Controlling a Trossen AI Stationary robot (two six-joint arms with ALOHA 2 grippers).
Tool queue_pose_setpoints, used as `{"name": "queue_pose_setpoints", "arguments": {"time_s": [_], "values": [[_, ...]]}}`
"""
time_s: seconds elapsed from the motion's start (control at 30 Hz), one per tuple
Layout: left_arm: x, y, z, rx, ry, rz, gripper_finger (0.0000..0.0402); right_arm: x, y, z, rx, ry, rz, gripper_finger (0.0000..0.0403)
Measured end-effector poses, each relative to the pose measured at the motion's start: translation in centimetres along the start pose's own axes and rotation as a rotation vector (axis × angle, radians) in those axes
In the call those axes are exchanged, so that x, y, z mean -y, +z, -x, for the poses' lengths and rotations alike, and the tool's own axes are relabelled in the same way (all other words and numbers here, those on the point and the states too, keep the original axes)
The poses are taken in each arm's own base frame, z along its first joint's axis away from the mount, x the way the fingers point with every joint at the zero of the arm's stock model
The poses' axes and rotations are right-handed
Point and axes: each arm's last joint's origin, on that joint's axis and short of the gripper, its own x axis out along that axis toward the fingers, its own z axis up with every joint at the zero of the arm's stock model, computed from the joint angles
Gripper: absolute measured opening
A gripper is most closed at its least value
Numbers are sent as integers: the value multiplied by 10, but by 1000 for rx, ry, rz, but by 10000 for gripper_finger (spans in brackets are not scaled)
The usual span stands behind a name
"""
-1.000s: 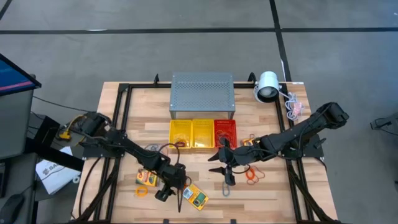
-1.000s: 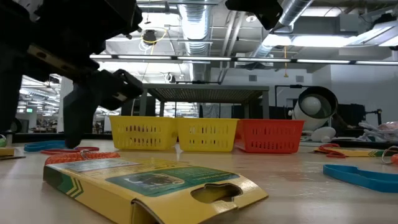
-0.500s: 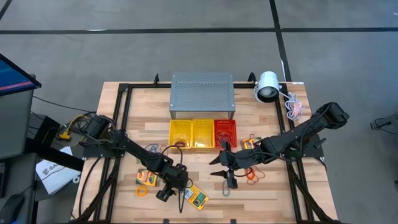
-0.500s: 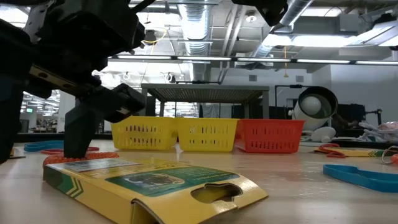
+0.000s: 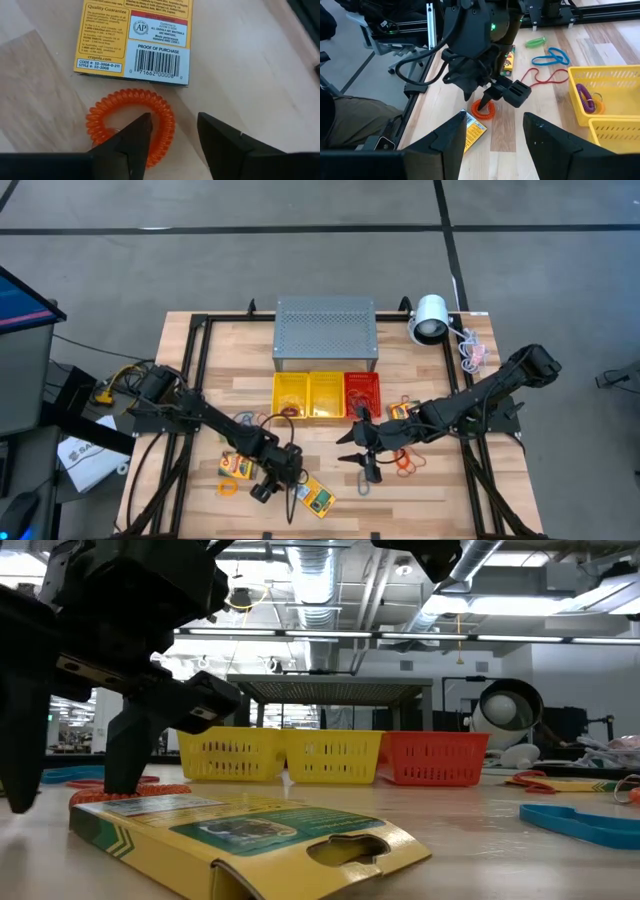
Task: Pick & Place Office Desk Supplies
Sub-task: Put the orange spring keychain into the left yellow bin
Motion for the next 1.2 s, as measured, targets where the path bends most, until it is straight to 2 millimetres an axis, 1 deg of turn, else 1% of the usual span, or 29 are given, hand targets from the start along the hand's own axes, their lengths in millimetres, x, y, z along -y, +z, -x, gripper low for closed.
{"name": "queue_pose_setpoints", "arguments": {"time_s": [0.17, 0.57, 0.67, 0.9, 1.0, 1.07, 1.2], "values": [[2, -2, -4, -33, 61, -76, 141, 0, 0, 0, 0, 0, -1, 188], [1, -7, -6, -74, 78, -102, 132, -2, -1, 0, -1, 5, 2, 188], [1, -7, -6, -74, 81, -101, 113, -2, -1, 0, -1, 5, 2, 188], [0, -7, -6, -76, 85, -97, 41, -2, -1, 0, -1, 5, -4, 188], [0, -7, -6, -78, 86, -92, 18, -2, -1, 0, -1, 5, -6, 188], [0, -7, -6, -77, 84, -85, 16, -2, -1, 0, -1, 5, -6, 188], [-1, -6, -3, -74, 90, -60, 28, -2, -1, 0, -1, 5, -6, 188]]}}
